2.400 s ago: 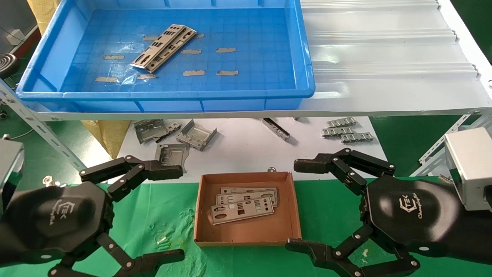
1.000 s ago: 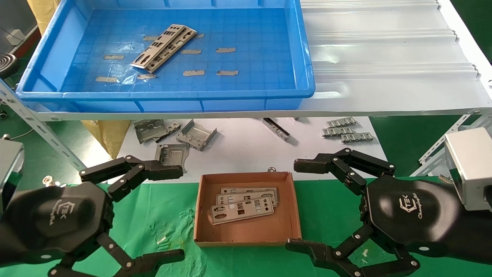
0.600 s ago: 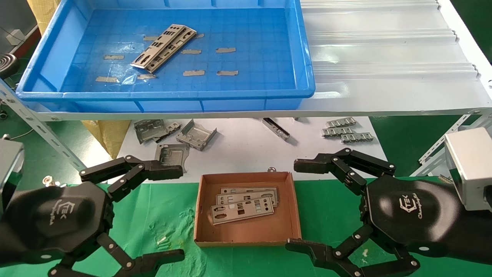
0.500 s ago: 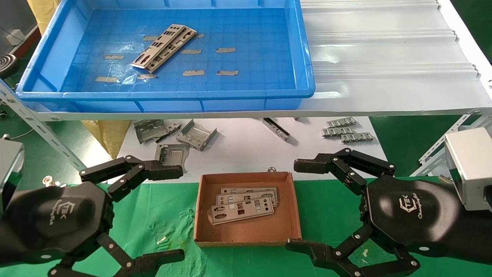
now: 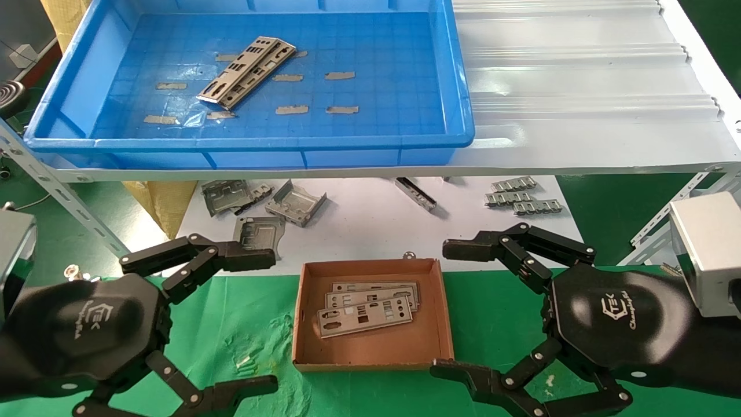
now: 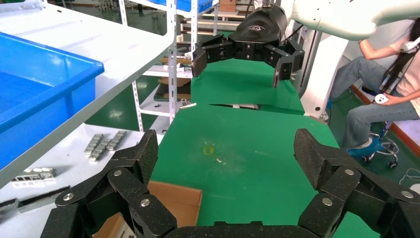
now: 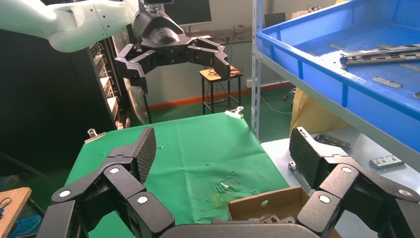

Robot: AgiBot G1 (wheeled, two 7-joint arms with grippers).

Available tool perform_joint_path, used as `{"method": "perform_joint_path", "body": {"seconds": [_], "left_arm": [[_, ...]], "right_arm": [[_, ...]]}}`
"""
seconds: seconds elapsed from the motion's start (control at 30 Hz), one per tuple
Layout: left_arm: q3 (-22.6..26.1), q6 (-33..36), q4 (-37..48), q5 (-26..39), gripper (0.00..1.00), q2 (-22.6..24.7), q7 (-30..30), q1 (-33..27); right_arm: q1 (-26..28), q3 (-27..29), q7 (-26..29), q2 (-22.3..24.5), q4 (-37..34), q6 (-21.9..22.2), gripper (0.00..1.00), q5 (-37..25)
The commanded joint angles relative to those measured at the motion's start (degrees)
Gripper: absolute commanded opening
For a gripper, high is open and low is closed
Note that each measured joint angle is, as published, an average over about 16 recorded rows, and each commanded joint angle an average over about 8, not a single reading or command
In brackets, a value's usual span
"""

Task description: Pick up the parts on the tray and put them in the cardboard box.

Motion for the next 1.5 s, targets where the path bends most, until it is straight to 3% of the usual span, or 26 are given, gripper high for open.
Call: {"method": "perform_joint_path", "body": {"seconds": [0.03, 1.5], "left_arm": [[0.00, 0.00, 0.00, 0.00, 1.00, 0.00, 0.00, 0.00], [0.00, 0.00, 0.00, 0.00, 1.00, 0.00, 0.00, 0.00]], "right_arm": [[0.00, 0.00, 0.00, 0.00, 0.00, 0.00, 1.00, 0.00], [0.00, 0.00, 0.00, 0.00, 0.00, 0.00, 1.00, 0.00]]}}
